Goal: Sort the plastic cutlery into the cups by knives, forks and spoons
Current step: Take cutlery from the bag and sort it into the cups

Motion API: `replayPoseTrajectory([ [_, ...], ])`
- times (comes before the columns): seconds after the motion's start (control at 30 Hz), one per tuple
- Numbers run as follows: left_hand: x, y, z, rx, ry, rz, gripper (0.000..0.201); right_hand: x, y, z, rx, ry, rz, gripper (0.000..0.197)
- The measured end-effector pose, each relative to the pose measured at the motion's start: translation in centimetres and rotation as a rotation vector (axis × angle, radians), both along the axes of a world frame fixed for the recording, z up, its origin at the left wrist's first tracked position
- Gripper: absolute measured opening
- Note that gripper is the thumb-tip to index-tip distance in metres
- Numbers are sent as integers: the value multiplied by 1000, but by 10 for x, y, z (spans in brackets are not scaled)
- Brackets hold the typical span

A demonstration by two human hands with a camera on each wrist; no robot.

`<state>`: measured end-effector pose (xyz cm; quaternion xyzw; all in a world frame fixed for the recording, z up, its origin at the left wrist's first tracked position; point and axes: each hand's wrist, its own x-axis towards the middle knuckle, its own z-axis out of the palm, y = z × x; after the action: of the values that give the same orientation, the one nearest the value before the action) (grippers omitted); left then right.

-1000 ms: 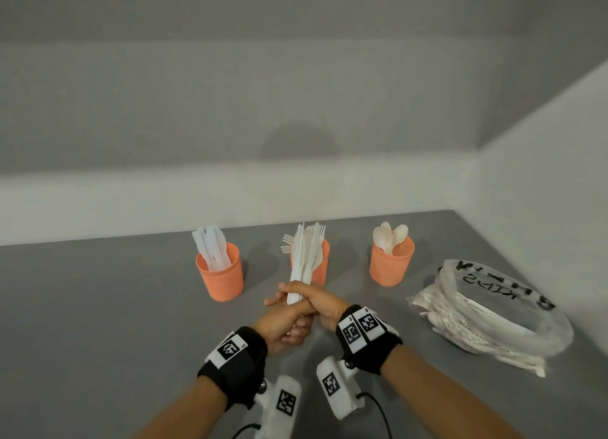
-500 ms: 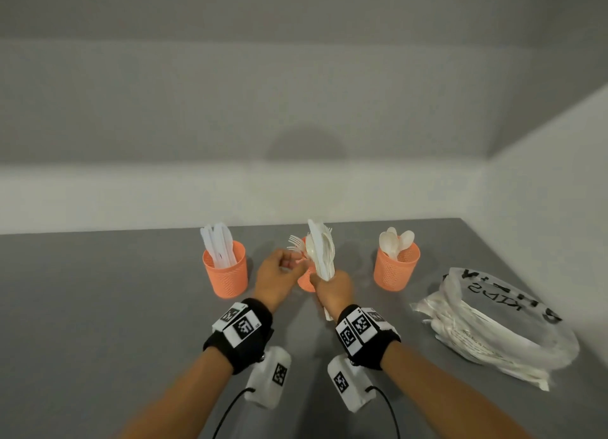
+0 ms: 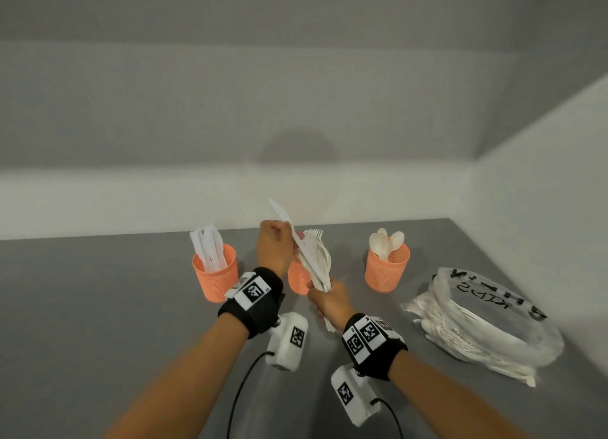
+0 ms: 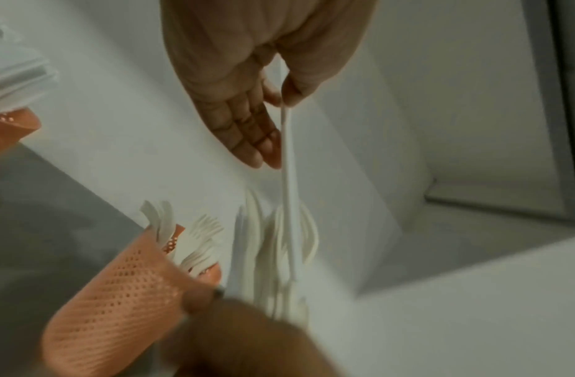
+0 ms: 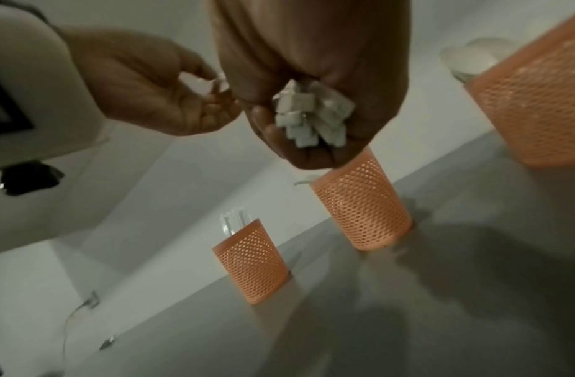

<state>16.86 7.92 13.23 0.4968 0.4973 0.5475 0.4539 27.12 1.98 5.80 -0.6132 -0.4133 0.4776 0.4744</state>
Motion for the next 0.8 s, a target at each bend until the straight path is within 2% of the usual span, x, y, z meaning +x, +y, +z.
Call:
replayPoseTrajectory([
  [0.1,-13,11,12,-44,-148,60,5,6,0,6,-96,152,3,19],
  [0.17,-17,11,9,-76,-105,35,12,9,1,11,-145,270,43,19],
  [0.23,-17,2,-2,-112,11,-79,24,11,2,17,-181,352,107,18],
  [0.3,-14,-11,-13,-144,74,-272,28,9,2,22,-202,408,187,19],
  [0.37,-11,-18,-23,-181,50,-438,34,5,2,27,-226,464,286,22],
  [0.43,-11,-22,-27,-234,-35,-532,51,0,-1,31,-262,508,400,29],
  [0.47,-12,-23,-26,-269,-99,-558,50,-2,-2,32,-285,525,468,32],
  [0.57,-16,-28,-21,-335,-203,-619,20,-6,-7,37,-343,494,619,25],
  [0.67,-17,-28,-20,-252,-85,-545,6,-13,-11,40,-349,408,582,15],
  [0.73,-15,-25,-18,-207,-2,-484,8,-18,-11,38,-310,412,470,13],
  [0.8,-15,-24,-16,-202,7,-457,13,-20,-11,34,-260,400,377,15],
])
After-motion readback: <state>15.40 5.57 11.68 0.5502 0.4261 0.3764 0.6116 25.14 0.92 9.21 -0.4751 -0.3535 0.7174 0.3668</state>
